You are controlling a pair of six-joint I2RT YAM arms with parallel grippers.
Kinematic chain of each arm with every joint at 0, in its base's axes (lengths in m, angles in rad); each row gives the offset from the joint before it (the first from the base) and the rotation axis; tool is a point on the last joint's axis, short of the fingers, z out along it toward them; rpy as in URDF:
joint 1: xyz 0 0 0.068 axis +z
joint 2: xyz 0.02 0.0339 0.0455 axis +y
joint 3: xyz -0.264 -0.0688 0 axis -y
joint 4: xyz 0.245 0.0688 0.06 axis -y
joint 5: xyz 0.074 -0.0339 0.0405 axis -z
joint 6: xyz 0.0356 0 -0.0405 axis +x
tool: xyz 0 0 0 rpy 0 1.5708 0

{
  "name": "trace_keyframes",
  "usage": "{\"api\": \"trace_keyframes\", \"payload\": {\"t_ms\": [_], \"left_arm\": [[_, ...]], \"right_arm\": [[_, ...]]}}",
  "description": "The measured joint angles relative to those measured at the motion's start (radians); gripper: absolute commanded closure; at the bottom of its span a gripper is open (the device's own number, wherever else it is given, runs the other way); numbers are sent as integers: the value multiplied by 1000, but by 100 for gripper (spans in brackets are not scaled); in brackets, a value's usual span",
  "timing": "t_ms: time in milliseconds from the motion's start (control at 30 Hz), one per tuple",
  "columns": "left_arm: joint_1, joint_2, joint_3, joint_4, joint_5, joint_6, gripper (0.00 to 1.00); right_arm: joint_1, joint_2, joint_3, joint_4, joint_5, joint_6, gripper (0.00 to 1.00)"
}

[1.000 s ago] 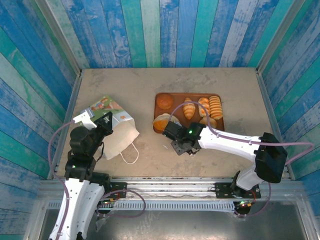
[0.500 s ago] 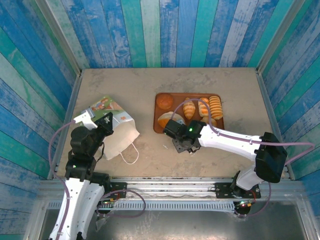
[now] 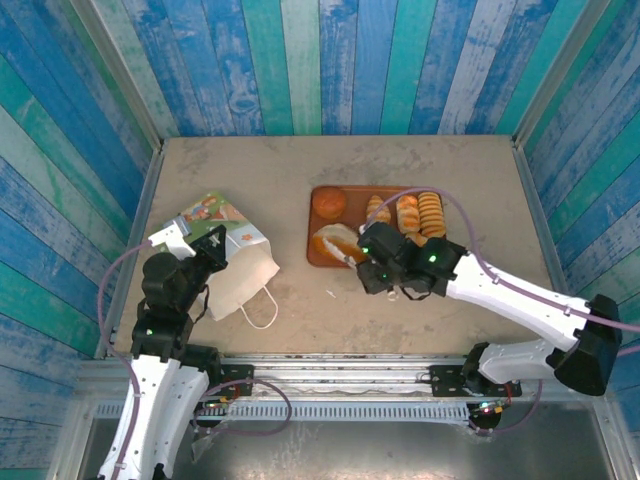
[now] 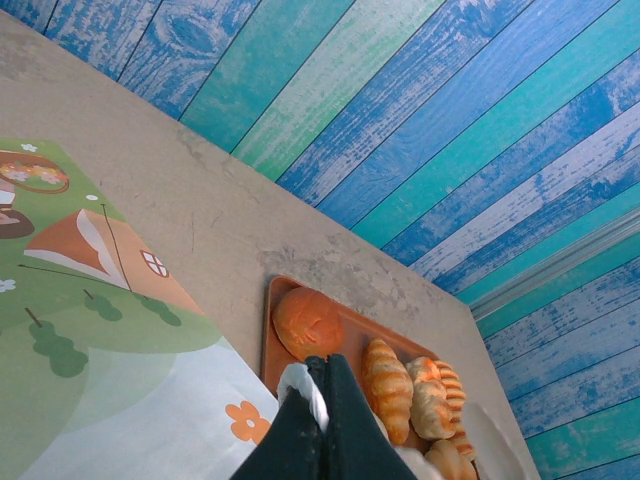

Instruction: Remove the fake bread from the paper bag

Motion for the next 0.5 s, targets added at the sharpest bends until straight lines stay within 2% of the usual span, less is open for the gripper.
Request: {"api": "trace_keyframes", "payload": {"t_ms": [233,500], "left_arm": [[0,0,0,-1,0,0,100],[0,-7,0,-6,0,0,100]], "right_arm": [[-113,43,-17,26,-55,-53,42],[-125,139,-50,73,-182,-85,46]]}}
